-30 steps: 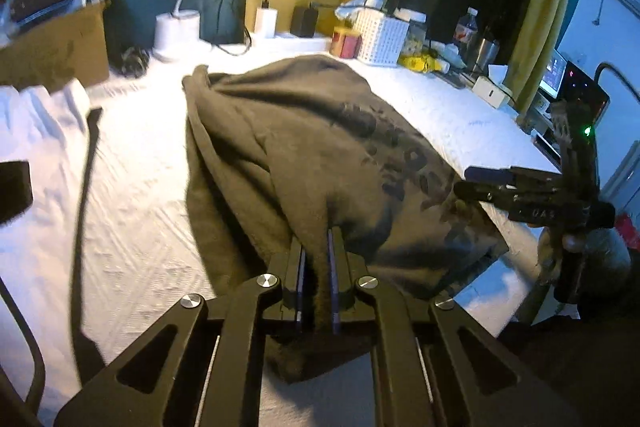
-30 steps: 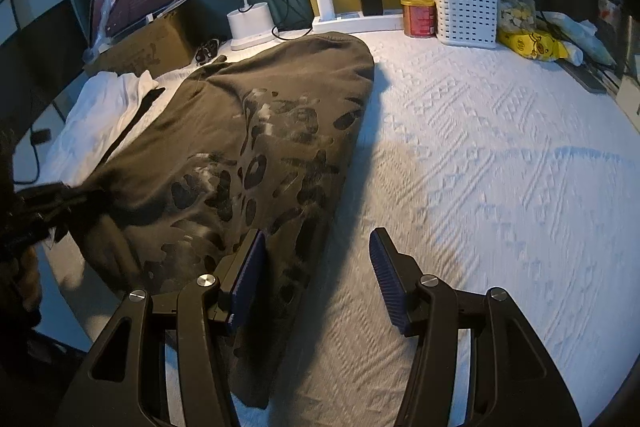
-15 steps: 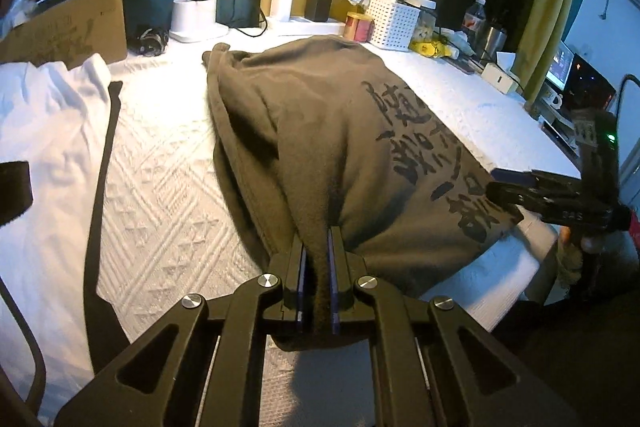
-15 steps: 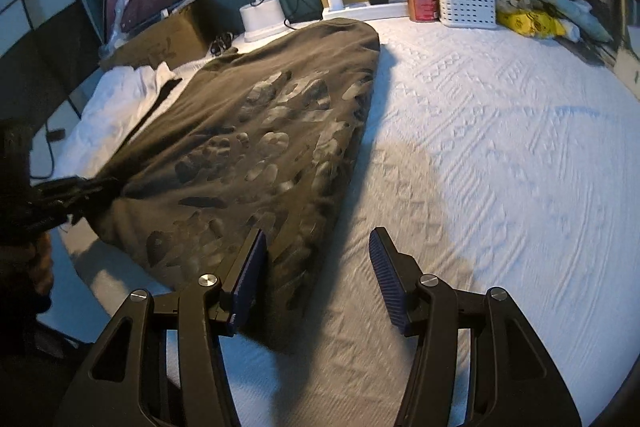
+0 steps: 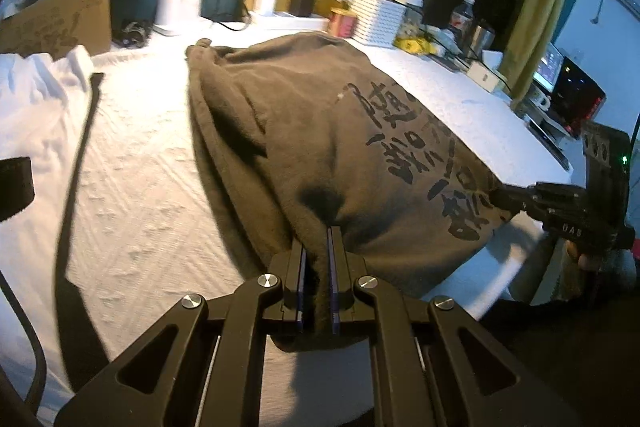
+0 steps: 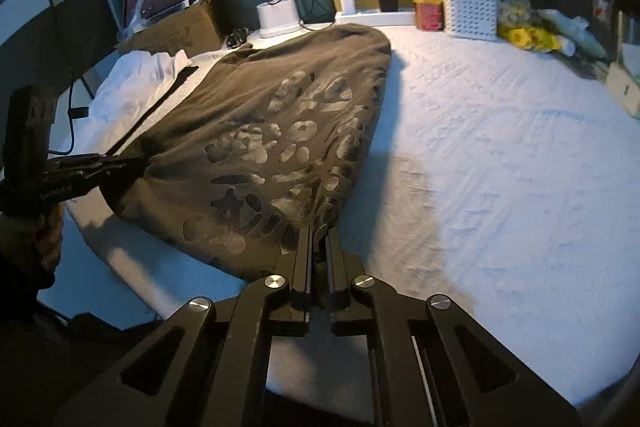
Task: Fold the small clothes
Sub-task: 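Pinch the shirt end with the left tool while the right tool pinches beside it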
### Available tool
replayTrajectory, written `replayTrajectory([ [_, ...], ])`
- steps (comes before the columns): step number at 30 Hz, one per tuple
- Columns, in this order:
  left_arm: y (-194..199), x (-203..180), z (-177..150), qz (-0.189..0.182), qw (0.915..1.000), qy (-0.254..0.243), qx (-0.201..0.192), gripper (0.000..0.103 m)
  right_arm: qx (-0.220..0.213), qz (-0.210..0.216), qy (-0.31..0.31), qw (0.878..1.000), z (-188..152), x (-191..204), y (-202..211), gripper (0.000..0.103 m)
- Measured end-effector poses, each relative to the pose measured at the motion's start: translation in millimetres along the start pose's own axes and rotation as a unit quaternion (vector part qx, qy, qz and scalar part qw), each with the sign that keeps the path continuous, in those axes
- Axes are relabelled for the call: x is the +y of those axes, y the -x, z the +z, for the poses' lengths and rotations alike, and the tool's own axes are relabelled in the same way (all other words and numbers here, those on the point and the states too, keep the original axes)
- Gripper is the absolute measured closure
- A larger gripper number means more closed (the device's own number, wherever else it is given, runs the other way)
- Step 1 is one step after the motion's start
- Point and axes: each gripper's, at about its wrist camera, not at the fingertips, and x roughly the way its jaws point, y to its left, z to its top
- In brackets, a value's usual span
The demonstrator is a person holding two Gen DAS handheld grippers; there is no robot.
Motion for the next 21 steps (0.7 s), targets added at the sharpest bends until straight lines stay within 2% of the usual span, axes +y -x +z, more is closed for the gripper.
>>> replayTrajectory([
  [5, -4, -20, -10, -0.017, 0.9996, -0.014, 0.017, 0.095, 0.007, -0.021, -0.009, 1.000, -15, -8, 13, 0.098],
  [9, -1, -24, -19, -0.015, 0.9994, -0.011, 0.030, 0.095, 0.018, -0.020, -0.013, 1.000, -26, -8, 13, 0.098],
  [13, 4, -18, -20, -0.019, 0.9988, 0.003, 0.045, 0.090, 0.019, -0.019, -0.010, 1.000, -27, -8, 12, 0.097],
  [21, 4, -23, -23, -0.005, 0.9988, 0.005, 0.049, 0.089, 0.007, -0.016, -0.004, 1.000, -34, -10, 16, 0.096],
])
